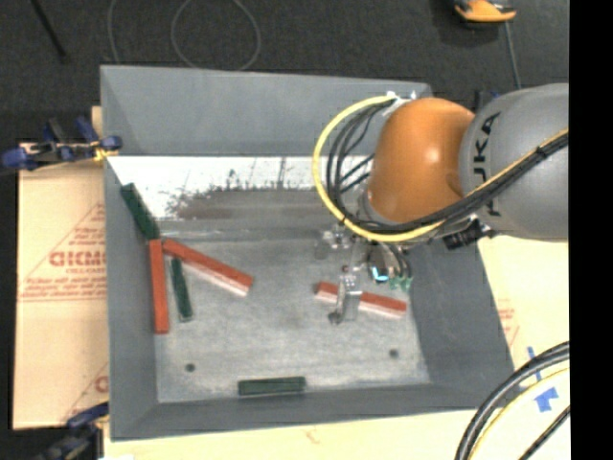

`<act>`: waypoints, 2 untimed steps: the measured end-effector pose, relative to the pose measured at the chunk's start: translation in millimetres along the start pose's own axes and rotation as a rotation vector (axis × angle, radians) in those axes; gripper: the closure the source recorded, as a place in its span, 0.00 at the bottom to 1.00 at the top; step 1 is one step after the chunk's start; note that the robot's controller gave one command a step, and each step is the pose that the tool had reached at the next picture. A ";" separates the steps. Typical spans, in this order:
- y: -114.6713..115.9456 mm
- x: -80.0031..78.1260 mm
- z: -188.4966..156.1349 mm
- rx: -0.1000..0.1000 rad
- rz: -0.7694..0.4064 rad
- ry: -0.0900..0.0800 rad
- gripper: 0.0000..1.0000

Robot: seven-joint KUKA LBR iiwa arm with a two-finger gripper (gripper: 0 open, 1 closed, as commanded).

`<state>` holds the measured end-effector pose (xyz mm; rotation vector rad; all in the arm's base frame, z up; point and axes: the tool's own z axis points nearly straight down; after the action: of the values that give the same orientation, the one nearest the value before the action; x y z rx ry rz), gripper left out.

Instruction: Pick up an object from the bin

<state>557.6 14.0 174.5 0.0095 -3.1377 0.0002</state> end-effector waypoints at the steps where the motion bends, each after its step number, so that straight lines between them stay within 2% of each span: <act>1: -67.8 -9.6 107.9 0.002 0.015 -0.003 0.00; 2: -65.1 -11.3 103.7 0.001 0.012 -0.009 1.00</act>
Offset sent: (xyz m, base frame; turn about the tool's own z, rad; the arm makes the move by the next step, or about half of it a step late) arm 0.0101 -0.0636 -0.1045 0.0096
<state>568.9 -51.0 70.8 -0.0096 -3.1464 0.0011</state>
